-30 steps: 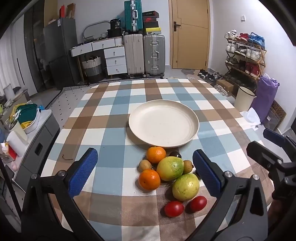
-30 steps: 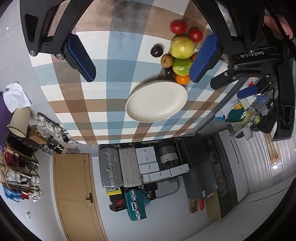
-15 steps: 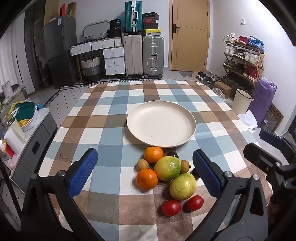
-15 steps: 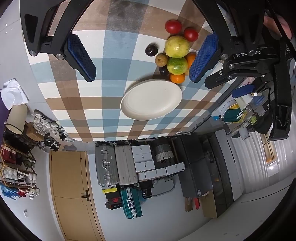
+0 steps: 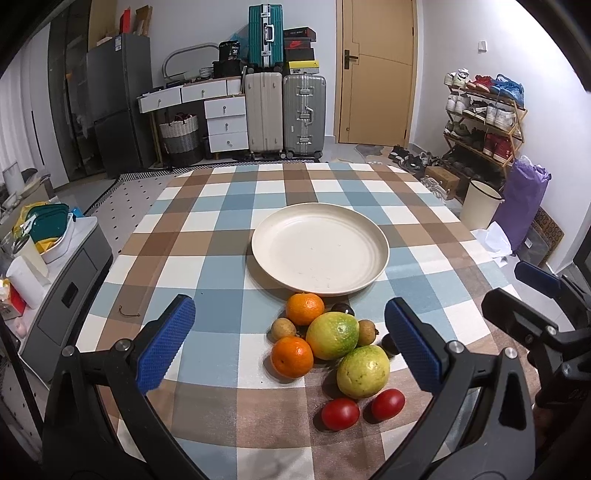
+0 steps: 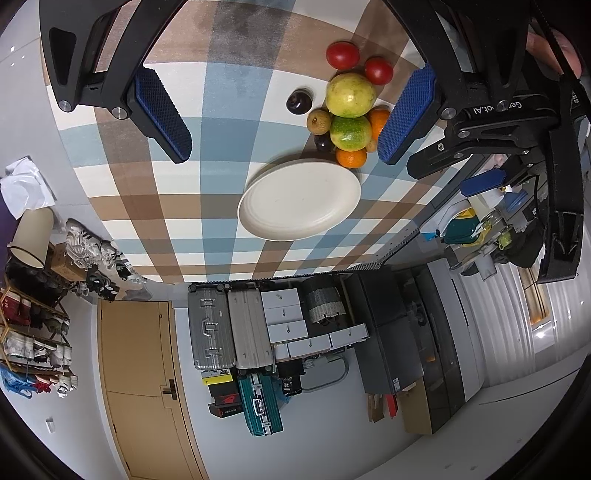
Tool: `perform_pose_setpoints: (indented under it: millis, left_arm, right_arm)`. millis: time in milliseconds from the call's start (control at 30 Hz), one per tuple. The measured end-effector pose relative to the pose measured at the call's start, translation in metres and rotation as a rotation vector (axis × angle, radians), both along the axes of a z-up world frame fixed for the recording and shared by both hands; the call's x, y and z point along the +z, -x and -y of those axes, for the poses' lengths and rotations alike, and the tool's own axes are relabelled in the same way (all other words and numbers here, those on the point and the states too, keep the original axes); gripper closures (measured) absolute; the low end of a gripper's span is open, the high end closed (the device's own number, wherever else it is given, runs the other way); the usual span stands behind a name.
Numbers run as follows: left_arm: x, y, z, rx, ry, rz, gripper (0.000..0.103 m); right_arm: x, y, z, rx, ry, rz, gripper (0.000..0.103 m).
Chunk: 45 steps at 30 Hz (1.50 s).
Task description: Organize fruits
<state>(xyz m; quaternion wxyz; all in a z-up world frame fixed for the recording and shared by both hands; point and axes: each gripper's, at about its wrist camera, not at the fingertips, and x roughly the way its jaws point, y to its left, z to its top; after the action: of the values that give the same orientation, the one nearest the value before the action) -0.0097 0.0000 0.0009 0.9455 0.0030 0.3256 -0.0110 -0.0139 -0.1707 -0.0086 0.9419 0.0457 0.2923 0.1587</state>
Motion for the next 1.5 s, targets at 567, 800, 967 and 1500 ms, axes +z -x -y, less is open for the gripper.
perform_pose_setpoints:
  millis: [567,800,967,1500]
  left_arm:
    - [0.0,-0.001,-0.001,-0.003,0.0,-0.004,0.0]
    - [0.0,-0.001,0.0,-0.004,0.0,-0.003,0.0]
    - [0.0,-0.001,0.0,-0.002,0.003,-0.005,0.0]
    - [-0.007,0.002,0.003,-0.009,0.014,-0.016,0.0]
  right_arm:
    - [0.002,0.001,-0.001,0.007,-0.002,0.005,0.0]
    - [0.004,0.002,-0.003,0.01,0.0,0.009,0.0]
    - [0.007,0.003,-0.005,0.012,0.0,0.013,0.0]
    - [0.01,0.008,-0.006,0.038,-0.021,0.026,0.0]
